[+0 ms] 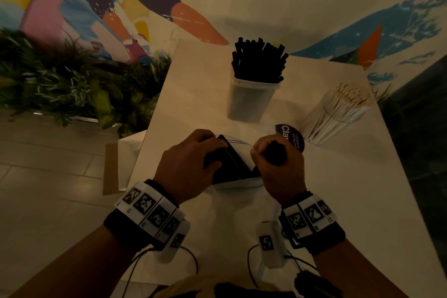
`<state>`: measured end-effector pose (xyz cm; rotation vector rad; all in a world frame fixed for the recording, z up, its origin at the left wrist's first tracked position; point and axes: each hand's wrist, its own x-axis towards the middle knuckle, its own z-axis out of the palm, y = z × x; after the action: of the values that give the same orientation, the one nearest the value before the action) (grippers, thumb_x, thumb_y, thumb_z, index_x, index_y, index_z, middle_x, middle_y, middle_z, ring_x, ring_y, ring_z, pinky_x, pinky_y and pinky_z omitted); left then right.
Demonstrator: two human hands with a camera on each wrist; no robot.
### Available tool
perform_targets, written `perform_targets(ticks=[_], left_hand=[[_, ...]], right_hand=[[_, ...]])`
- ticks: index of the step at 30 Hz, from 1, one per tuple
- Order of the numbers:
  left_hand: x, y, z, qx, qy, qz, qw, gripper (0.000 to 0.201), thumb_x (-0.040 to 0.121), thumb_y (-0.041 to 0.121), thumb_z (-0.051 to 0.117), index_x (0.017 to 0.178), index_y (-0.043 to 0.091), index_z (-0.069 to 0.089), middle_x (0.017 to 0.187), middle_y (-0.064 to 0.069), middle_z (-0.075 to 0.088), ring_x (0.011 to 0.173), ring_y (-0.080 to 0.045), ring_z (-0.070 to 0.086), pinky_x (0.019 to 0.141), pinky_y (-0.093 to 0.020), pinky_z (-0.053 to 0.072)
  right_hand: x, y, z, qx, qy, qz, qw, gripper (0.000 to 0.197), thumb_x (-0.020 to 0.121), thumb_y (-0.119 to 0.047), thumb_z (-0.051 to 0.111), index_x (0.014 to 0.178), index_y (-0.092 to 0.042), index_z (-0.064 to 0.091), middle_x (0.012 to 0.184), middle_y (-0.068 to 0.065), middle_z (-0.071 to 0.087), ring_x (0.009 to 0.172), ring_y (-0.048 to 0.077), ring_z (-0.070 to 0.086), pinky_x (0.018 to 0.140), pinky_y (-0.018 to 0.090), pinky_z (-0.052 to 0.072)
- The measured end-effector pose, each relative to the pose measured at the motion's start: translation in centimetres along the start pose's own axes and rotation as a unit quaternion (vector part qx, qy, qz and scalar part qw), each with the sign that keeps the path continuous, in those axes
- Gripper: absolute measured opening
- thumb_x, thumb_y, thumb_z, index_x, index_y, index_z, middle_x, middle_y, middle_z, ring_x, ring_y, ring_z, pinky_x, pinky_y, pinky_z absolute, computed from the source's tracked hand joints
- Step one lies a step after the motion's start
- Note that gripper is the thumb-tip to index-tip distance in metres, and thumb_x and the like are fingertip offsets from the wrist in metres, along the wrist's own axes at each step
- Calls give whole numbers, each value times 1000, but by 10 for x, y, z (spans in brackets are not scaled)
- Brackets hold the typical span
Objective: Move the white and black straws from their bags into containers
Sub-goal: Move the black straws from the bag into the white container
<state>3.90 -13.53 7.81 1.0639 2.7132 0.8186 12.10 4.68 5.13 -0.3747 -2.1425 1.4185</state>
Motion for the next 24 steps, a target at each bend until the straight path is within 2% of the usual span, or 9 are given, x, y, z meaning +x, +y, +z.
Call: perform_targets(ticks=[2,4,8,11,14,17,20,23,24], left_hand=[[0,2,0,3,1,3,1000,38,80,27,69,117,33,61,125,6,53,89,-23,62,66,-28,49],[-2,3,0,3,3,6,1000,38,80,26,70,117,32,61,125,6,54,88,-24,63,66,-30,51],[-5,-1,1,-3,8,5,1000,39,79,26,71,116,32,62,124,6,54,87,-23,63,64,-29,51],[-6,0,2,-2,6,4,1000,39,79,25,71,116,32,61,125,6,54,88,-23,63,65,-29,51],[-6,1,3,-1,10,9,1000,39,78,25,71,115,31,62,124,6,55,88,-23,64,66,-30,53],[-8,0,2,-1,7,5,1000,39,78,25,71,115,31,62,124,6,54,87,-22,63,64,-28,51],[-8,-2,2,-1,8,6,1000,39,78,26,71,115,31,62,124,6,55,87,-22,63,63,-28,50],[-7,-2,2,-7,9,6,1000,39,79,27,70,116,32,61,124,7,54,88,-22,63,64,-30,53],[-7,-2,2,-6,7,5,1000,39,79,27,71,117,32,61,124,6,54,88,-22,63,64,-30,53]], right_hand=[[-6,14,4,-26,-42,41,998,22,75,-7,66,69,-24,54,70,0,62,71,20,61,73,44,53],[-10,20,6,-29,-57,69,996,18,75,-9,66,69,-22,55,69,0,62,72,23,62,74,50,51],[-10,14,8,-13,-24,74,997,20,79,-4,69,69,-18,58,70,1,64,72,18,63,73,40,53],[-13,26,12,-38,-60,99,993,13,78,-1,66,71,-11,61,72,-1,65,79,20,65,79,47,52],[-17,33,16,-41,-86,97,991,11,79,0,64,74,-10,63,76,-2,65,84,21,65,83,51,52],[-13,22,13,9,-60,137,989,22,78,5,67,70,-16,65,75,0,67,82,18,65,84,48,53],[-6,2,7,63,-41,128,989,39,77,7,68,62,-28,62,69,-3,66,77,20,65,84,46,53],[8,-27,0,124,-34,100,987,40,77,12,66,63,-25,58,70,0,66,79,25,66,86,44,53],[14,-38,-4,149,-33,93,984,37,77,14,65,65,-21,58,71,2,66,80,25,66,87,43,53]])
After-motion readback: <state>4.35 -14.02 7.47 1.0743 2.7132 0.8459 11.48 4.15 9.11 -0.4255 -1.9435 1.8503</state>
